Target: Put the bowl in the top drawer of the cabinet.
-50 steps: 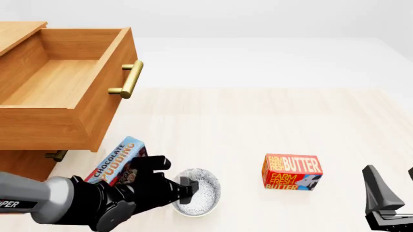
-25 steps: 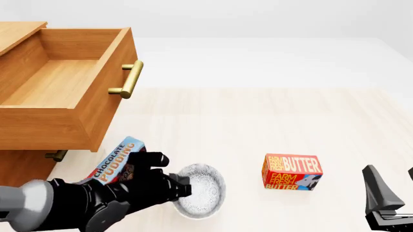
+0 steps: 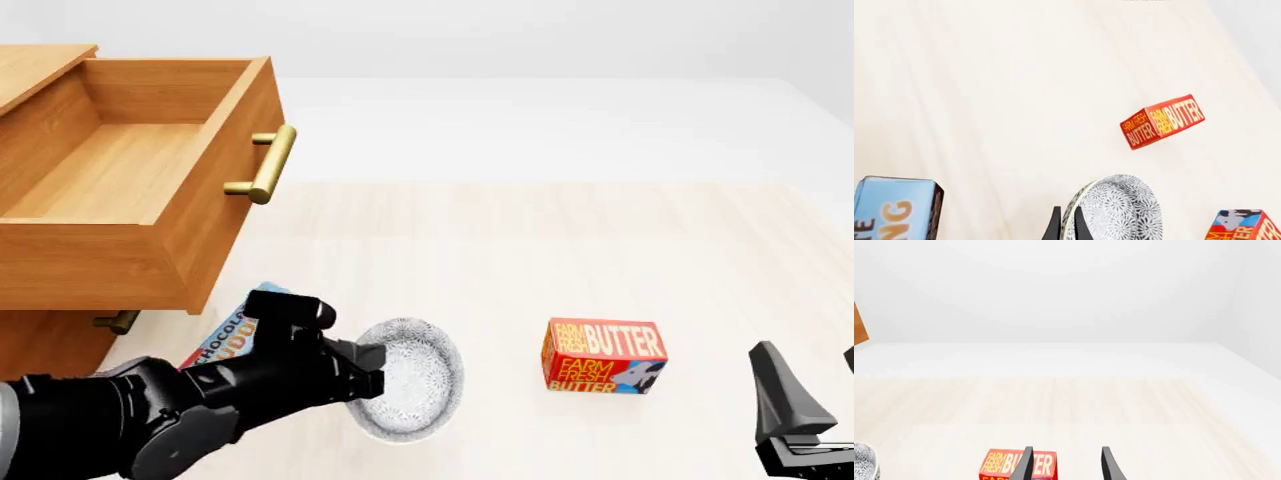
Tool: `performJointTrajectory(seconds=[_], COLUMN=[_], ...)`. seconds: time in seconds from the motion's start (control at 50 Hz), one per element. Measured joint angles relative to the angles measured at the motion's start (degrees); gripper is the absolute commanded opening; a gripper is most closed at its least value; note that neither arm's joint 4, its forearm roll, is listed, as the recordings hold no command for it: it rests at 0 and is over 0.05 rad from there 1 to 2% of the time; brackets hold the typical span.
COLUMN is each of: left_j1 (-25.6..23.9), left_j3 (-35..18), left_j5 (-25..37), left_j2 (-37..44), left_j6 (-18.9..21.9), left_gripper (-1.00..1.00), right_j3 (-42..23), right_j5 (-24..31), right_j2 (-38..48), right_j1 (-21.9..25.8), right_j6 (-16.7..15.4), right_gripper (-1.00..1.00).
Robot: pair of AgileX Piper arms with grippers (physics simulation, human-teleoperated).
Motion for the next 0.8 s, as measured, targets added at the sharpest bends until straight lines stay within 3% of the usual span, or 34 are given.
performJointTrajectory(seconds=[0.8], left_j1=[-2.5], left_j3=[-0.8], left_j5=[8.9], left_j2=[-14.1], left_j6=[7.2], left_gripper=[-1.00], right_j3=[0.0], right_j5=[0.0], right_j2=[0.0], right_j1=[0.0], right_j6=[0.0], right_gripper=[1.00])
